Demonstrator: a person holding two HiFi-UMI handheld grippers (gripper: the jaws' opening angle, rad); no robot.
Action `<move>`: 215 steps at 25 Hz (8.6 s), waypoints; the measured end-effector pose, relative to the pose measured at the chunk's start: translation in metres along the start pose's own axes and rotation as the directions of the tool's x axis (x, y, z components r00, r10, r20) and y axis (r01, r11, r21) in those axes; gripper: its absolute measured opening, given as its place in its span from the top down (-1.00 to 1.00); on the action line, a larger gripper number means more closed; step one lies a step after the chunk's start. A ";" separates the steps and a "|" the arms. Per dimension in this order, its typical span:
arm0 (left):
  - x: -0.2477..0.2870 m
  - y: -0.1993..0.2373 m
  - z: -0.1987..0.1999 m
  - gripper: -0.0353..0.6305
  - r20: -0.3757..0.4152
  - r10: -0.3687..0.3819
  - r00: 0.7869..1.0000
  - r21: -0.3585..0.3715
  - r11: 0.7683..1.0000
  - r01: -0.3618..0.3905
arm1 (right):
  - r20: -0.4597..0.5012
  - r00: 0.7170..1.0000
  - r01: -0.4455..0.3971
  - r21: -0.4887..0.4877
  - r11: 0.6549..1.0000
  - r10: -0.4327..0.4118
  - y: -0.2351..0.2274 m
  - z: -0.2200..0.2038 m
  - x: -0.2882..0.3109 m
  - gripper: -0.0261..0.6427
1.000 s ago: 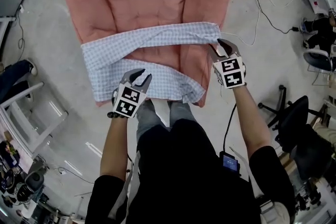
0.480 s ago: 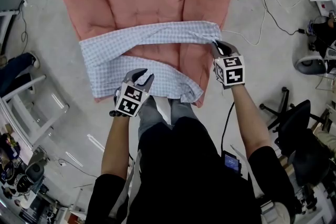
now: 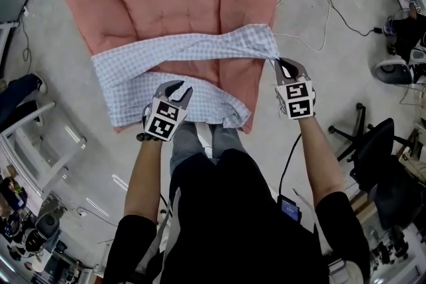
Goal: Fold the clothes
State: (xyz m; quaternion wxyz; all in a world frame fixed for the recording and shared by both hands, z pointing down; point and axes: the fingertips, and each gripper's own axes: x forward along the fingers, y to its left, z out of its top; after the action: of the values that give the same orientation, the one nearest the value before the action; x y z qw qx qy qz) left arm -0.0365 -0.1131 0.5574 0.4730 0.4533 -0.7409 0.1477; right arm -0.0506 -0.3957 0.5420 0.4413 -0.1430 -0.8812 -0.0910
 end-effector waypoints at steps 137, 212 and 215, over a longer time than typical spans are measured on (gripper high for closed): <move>0.000 -0.198 -0.168 0.47 -0.012 0.112 0.994 -0.181 0.977 -0.112 | -0.126 0.914 -0.380 0.066 0.923 0.386 0.179 -0.098 -0.028 0.86; 0.137 -0.415 0.011 0.78 0.061 -0.169 0.984 -0.220 0.959 0.178 | -0.284 0.841 -0.513 -0.154 0.844 0.460 0.006 -0.219 -0.087 0.84; 0.140 -0.407 0.002 0.60 0.055 -0.146 0.988 -0.233 0.960 0.155 | -0.276 0.839 -0.522 -0.160 0.838 0.469 0.014 -0.217 -0.081 0.76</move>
State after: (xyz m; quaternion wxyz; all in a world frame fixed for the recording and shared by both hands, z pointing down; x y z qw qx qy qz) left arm 0.2731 -0.4111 0.5879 0.5196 0.4513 -0.7254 0.0133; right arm 0.1633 -0.4585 0.6065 0.5274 -0.4058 -0.7410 -0.0893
